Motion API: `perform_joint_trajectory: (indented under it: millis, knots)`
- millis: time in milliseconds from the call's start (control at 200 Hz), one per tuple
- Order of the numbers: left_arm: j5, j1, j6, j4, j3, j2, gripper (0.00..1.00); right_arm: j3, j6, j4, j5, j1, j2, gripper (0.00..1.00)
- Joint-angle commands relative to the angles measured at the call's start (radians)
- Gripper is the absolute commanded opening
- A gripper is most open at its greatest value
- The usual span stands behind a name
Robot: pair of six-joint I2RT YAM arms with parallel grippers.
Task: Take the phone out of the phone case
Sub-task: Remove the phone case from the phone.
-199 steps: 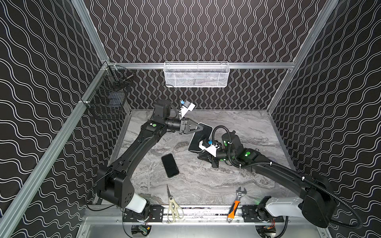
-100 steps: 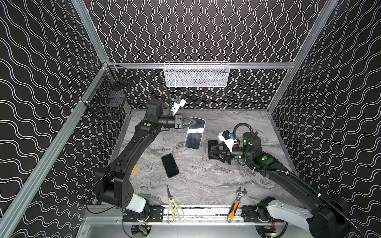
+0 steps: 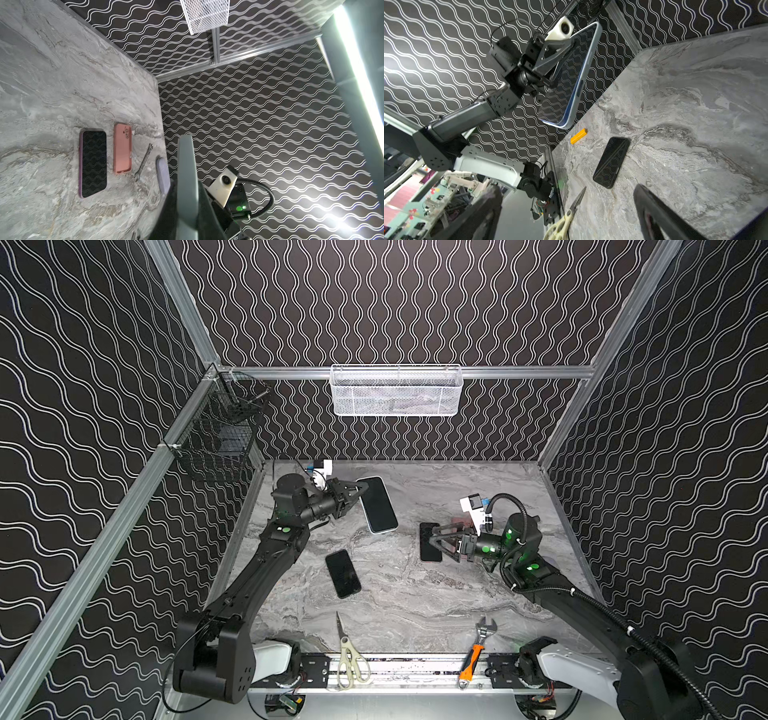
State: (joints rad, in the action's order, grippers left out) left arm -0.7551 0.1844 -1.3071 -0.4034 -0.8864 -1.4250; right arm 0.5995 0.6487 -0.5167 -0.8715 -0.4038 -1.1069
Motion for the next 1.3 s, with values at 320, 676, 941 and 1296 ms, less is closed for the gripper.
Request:
perform_joint_trajectory:
  millis: [320,676,941,1296]
  knots:
    - [0.138,0.005,-0.309,-0.582,0.174,-0.022,0.00,-0.040,0.170,-0.052,0.171,-0.001,-0.009,1.00]
    - [0.211,0.045,-0.307,-0.677,0.201,-0.058,0.00,-0.028,0.147,-0.023,0.207,-0.027,-0.039,0.97]
    - [0.292,0.080,-0.295,-0.677,0.237,-0.030,0.00,0.025,0.107,-0.043,0.246,-0.127,-0.106,0.90]
    - [0.334,0.122,-0.287,-0.675,0.244,-0.044,0.00,0.064,0.131,-0.171,0.215,-0.177,-0.188,0.87]
